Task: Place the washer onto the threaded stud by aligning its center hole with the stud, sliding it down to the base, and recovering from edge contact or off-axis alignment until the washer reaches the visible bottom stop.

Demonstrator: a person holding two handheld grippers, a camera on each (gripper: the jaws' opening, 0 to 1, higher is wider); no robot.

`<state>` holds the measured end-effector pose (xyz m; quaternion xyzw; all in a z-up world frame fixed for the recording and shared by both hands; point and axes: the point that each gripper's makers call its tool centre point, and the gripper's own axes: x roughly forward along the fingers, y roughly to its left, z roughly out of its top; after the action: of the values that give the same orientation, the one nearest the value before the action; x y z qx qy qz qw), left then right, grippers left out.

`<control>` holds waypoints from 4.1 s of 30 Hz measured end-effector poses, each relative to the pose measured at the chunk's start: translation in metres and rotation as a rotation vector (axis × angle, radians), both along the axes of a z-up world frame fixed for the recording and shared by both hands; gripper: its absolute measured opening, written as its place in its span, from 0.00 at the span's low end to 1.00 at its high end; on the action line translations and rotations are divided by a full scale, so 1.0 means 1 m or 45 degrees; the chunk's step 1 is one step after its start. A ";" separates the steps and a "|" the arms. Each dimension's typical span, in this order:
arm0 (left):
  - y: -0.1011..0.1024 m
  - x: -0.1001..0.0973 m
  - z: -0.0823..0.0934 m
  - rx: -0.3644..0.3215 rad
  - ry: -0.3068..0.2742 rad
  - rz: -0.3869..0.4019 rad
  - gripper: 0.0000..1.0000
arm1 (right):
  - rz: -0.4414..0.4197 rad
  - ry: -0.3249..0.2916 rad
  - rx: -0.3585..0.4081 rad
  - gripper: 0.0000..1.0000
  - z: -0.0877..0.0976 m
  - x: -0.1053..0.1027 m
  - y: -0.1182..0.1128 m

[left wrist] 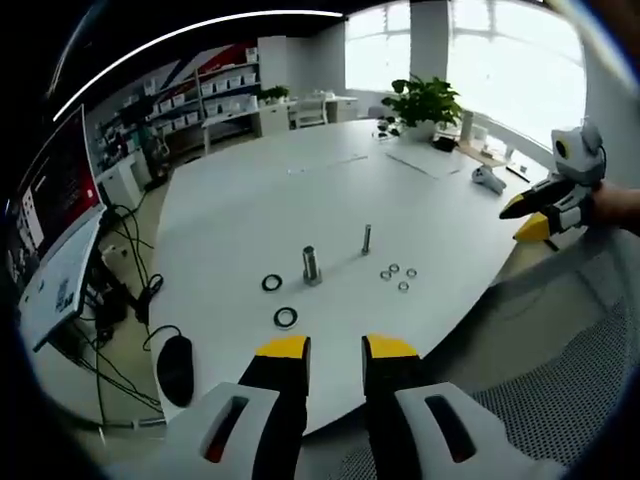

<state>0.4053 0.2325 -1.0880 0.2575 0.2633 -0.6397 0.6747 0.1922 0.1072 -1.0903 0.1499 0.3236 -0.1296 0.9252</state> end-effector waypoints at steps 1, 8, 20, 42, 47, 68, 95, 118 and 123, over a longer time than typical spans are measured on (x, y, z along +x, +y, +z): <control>0.000 0.000 0.000 0.003 -0.001 -0.003 0.18 | -0.001 0.000 0.001 0.38 0.000 0.000 0.000; 0.001 0.000 -0.003 0.019 0.000 -0.011 0.18 | 0.003 0.000 0.008 0.38 0.001 0.000 0.002; 0.003 -0.001 -0.006 0.038 -0.003 -0.024 0.18 | 0.026 0.015 0.015 0.38 -0.001 0.001 0.006; 0.003 -0.002 -0.010 0.056 0.012 -0.033 0.17 | 0.031 0.050 0.010 0.38 -0.005 0.000 0.005; 0.003 -0.002 -0.008 0.040 0.014 -0.031 0.17 | 0.035 0.062 0.019 0.38 -0.006 0.000 0.007; 0.003 0.000 -0.006 0.021 0.021 -0.011 0.17 | 0.038 0.064 0.022 0.38 -0.007 -0.002 0.008; 0.008 -0.001 -0.015 0.084 -0.011 -0.042 0.16 | 0.030 0.027 0.023 0.38 -0.003 0.001 0.007; 0.008 0.000 -0.016 0.097 -0.040 -0.042 0.16 | 0.014 -0.001 0.007 0.38 -0.001 0.001 0.002; 0.007 -0.004 -0.017 0.095 -0.012 -0.044 0.16 | 0.018 0.002 0.016 0.38 -0.002 0.000 0.003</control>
<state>0.4011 0.2396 -1.1048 0.2898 0.2794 -0.6397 0.6548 0.1922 0.1098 -1.0924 0.1532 0.3261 -0.1210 0.9249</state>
